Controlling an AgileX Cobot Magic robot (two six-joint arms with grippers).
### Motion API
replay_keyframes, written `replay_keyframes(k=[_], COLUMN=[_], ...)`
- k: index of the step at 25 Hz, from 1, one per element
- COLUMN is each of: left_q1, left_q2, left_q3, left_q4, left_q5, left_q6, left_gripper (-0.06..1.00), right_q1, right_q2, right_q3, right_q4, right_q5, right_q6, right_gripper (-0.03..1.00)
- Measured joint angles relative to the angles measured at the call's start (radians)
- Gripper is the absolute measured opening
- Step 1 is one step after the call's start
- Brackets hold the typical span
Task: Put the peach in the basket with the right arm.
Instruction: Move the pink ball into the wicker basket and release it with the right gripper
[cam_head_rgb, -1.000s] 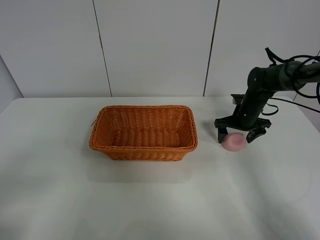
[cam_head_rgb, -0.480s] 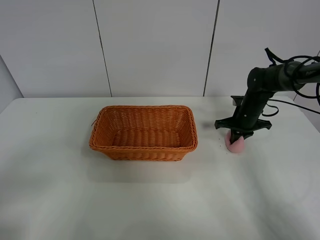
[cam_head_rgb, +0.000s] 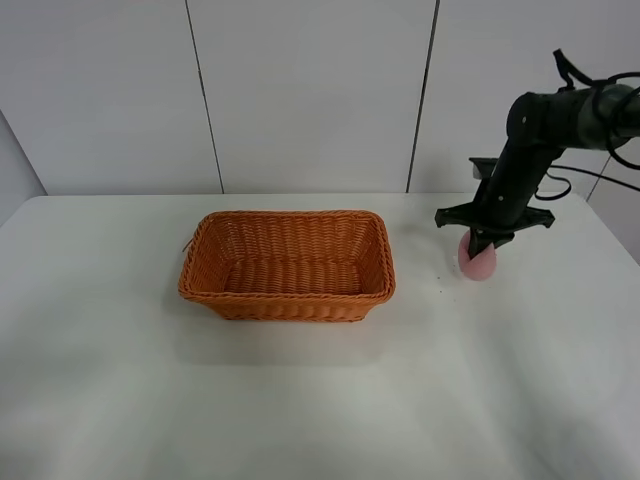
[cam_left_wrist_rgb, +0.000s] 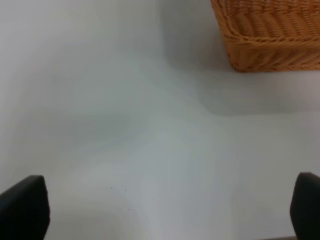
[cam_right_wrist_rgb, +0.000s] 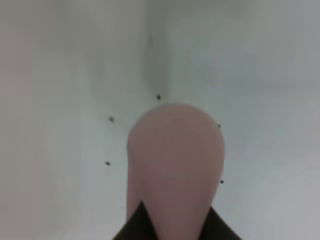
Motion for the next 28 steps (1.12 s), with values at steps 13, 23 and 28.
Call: replay_keyframes(k=[13,23,28], left_q1=[0.000,0.000,0.000], left_q2=[0.000,0.000,0.000], left_q3=[0.000,0.000,0.000], left_q4=[0.000,0.000,0.000], left_q5=[0.000,0.000,0.000], left_q6=[0.000,0.000,0.000], left_gripper=[0.99,0.99,0.99], right_q1=[0.089,0.370,0.509], right_q2=[-0.056,-0.046,0.027], right_q3=[-0.384,-0.442,-0.444], right_q4=[-0.056,-0.062,-0.055], right_q5=[0.182,0.169,0.091], right_q6=[0.000,0.037,0.038], right_gripper=[0.01,0.01,0.01])
